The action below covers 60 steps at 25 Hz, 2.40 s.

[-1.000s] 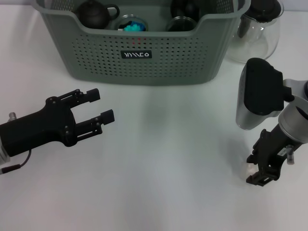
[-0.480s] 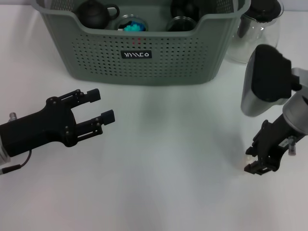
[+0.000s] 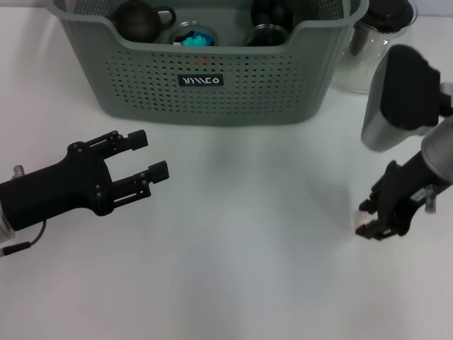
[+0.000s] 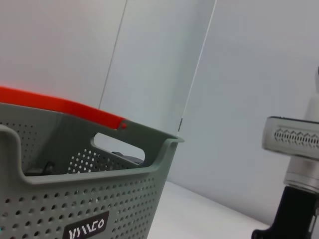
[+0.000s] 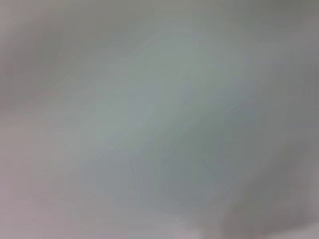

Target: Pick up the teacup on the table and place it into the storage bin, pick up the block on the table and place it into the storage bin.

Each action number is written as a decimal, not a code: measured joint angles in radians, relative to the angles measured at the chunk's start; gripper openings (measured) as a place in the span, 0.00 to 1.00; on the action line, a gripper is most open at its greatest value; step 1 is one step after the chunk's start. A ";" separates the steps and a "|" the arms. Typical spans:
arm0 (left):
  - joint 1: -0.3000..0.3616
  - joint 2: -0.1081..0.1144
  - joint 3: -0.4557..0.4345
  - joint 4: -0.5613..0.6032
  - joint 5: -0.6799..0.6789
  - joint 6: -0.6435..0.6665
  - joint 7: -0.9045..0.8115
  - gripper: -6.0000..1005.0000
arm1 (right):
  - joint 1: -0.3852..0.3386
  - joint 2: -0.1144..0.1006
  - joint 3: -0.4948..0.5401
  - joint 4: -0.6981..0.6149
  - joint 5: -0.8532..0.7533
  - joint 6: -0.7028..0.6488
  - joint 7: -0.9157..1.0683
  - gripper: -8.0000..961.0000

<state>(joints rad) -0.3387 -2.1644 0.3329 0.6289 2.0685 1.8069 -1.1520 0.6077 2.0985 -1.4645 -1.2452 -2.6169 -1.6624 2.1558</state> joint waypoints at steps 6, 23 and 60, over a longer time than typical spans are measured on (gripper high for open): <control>0.000 0.000 0.000 0.000 -0.001 -0.002 0.000 0.73 | 0.000 -0.003 0.102 -0.067 0.053 -0.002 -0.022 0.43; 0.001 0.000 -0.002 0.000 -0.001 -0.006 0.001 0.73 | 0.022 -0.003 0.436 -0.211 0.464 -0.030 -0.095 0.42; -0.001 -0.002 -0.001 -0.012 0.004 -0.007 0.002 0.73 | 0.307 0.002 0.138 0.308 0.813 0.858 -0.109 0.01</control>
<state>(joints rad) -0.3393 -2.1661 0.3320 0.6165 2.0722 1.7994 -1.1499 0.9148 2.1002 -1.3262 -0.9372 -1.8044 -0.8042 2.0466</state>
